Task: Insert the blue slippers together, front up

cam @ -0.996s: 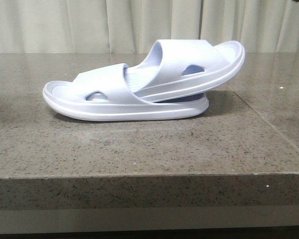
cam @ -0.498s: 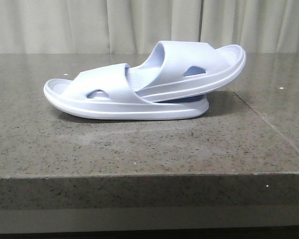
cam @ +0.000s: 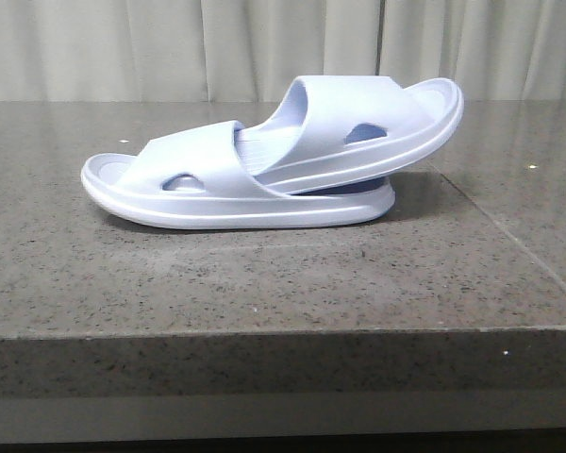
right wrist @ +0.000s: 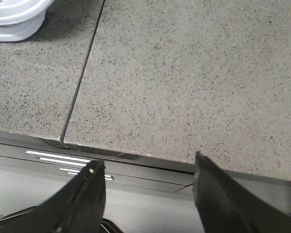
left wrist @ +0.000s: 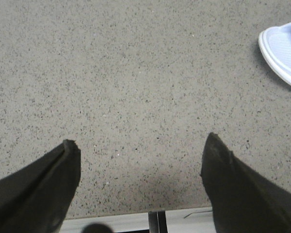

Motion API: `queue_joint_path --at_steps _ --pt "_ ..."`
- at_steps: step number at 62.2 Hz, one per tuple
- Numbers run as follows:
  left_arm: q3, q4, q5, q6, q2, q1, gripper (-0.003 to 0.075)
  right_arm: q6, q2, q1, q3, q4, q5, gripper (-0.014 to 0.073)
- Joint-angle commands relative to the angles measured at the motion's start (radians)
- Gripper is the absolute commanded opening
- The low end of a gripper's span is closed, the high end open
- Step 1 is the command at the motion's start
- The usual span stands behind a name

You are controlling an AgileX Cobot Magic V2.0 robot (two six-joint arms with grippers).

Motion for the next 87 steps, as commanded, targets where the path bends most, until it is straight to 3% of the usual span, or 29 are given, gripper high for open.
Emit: queue_joint_path --at_steps 1,5,19,29,79,87 --pt "-0.024 0.001 -0.079 -0.011 0.0 0.0 0.0475 0.002 0.002 -0.008 -0.022 -0.004 -0.052 0.0411" --pt "-0.024 -0.004 -0.086 -0.011 0.0 0.0 0.0418 0.002 0.002 -0.008 -0.022 -0.004 -0.052 0.037" --pt "-0.024 -0.009 -0.096 -0.011 0.0 0.0 0.0135 0.002 0.002 -0.008 -0.022 -0.003 -0.051 0.0096" --pt "-0.024 -0.017 -0.096 -0.011 0.0 0.0 -0.0022 0.002 0.004 -0.008 -0.022 0.007 -0.051 -0.0066" --pt "-0.023 -0.03 -0.097 -0.011 0.0 0.0 -0.002 0.002 0.004 -0.008 -0.022 0.047 -0.036 -0.0067" --pt "0.027 -0.036 -0.16 -0.011 -0.053 -0.007 -0.002 0.002 0.004 -0.008 -0.022 0.049 -0.036 -0.0067"
